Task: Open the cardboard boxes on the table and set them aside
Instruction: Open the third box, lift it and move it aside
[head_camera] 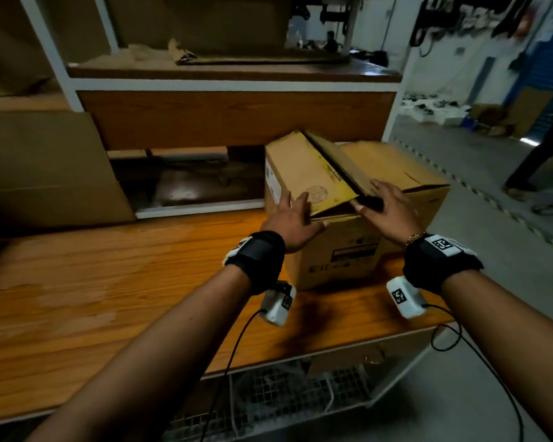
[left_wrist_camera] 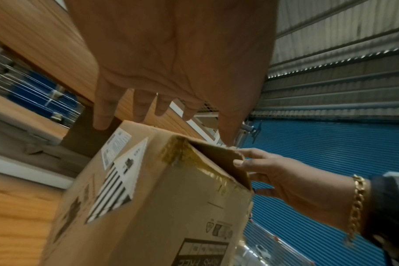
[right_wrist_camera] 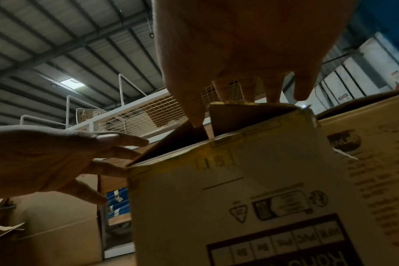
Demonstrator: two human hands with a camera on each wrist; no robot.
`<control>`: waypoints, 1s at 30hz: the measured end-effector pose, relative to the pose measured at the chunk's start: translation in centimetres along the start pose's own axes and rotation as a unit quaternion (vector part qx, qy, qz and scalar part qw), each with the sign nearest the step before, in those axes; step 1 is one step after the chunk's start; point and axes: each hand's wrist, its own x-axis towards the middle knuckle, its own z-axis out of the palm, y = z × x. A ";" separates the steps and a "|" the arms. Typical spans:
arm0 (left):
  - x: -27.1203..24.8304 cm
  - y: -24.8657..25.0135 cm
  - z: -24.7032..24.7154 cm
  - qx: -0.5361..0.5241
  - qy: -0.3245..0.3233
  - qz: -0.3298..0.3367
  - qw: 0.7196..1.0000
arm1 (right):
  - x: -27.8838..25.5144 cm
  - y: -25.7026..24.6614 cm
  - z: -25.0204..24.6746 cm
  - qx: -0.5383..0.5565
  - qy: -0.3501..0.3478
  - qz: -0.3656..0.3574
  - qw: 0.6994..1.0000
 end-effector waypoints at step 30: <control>-8.6 -15.0 -4.8 -0.046 0.161 -0.162 0.973 | -1.6 -13.0 9.8 0.004 -0.112 -0.097 0.989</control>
